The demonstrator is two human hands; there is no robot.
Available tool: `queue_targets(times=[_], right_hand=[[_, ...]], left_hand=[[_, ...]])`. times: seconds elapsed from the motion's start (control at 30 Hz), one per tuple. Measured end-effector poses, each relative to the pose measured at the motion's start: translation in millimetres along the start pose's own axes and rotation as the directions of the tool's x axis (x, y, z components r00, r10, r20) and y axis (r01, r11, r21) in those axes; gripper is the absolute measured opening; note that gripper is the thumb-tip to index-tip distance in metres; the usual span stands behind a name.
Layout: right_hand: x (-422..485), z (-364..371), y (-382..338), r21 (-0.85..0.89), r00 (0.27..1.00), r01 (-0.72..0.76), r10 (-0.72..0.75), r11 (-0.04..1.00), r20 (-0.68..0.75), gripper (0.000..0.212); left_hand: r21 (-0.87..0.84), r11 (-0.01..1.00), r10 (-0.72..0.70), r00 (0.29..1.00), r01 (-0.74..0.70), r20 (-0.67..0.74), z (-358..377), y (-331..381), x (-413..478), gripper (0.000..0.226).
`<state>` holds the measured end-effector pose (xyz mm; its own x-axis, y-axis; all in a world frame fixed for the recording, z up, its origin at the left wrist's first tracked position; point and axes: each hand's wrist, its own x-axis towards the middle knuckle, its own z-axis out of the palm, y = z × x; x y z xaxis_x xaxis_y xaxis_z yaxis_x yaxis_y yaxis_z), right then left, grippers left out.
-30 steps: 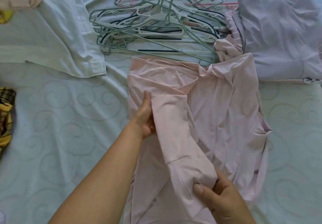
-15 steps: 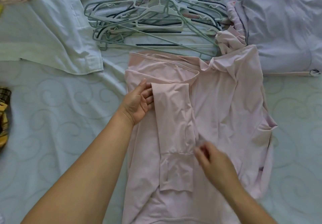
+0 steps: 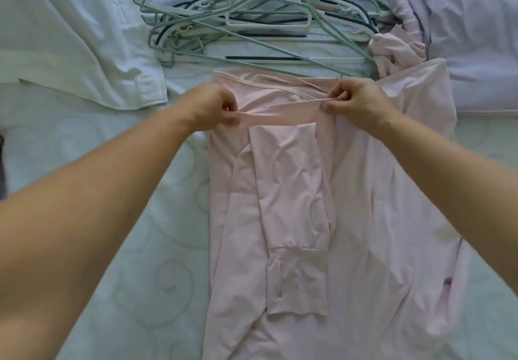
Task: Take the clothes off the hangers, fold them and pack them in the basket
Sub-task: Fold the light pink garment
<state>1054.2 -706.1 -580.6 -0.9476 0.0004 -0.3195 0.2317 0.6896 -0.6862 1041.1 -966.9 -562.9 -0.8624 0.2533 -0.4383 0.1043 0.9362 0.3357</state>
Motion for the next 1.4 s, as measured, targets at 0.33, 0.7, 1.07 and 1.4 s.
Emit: queue_targets(times=[0.33, 0.7, 1.07, 1.4], right_hand=[[-13.4, 36.3, -4.5, -0.076, 0.935, 0.06, -0.083, 0.995, -0.345, 0.017], [-84.8, 59.4, 10.3, 0.365, 0.993, 0.061, -0.019, 0.929, -0.117, 0.025], [-239.0, -23.5, 138.9, 0.727, 0.505, -0.464, 0.825, 0.506, -0.252, 0.058], [-245.2, -33.5, 125.1, 0.939, 0.78, -0.339, 0.575, 0.056, 0.247, 0.013]], left_hand=[[-0.137, 0.98, -0.185, 0.906, 0.143, -0.382, 8.0, -16.3, -7.3, 0.042], [-0.055, 0.998, 0.006, 0.966, -0.02, -0.257, 82.9, 36.9, -34.0, 0.072], [-0.245, 0.857, 0.423, 0.89, -0.454, -0.17, 50.5, 254.7, 53.7, 0.05], [0.095, 0.888, 0.459, 0.876, -0.45, -0.147, 44.4, 280.8, 79.0, 0.017]])
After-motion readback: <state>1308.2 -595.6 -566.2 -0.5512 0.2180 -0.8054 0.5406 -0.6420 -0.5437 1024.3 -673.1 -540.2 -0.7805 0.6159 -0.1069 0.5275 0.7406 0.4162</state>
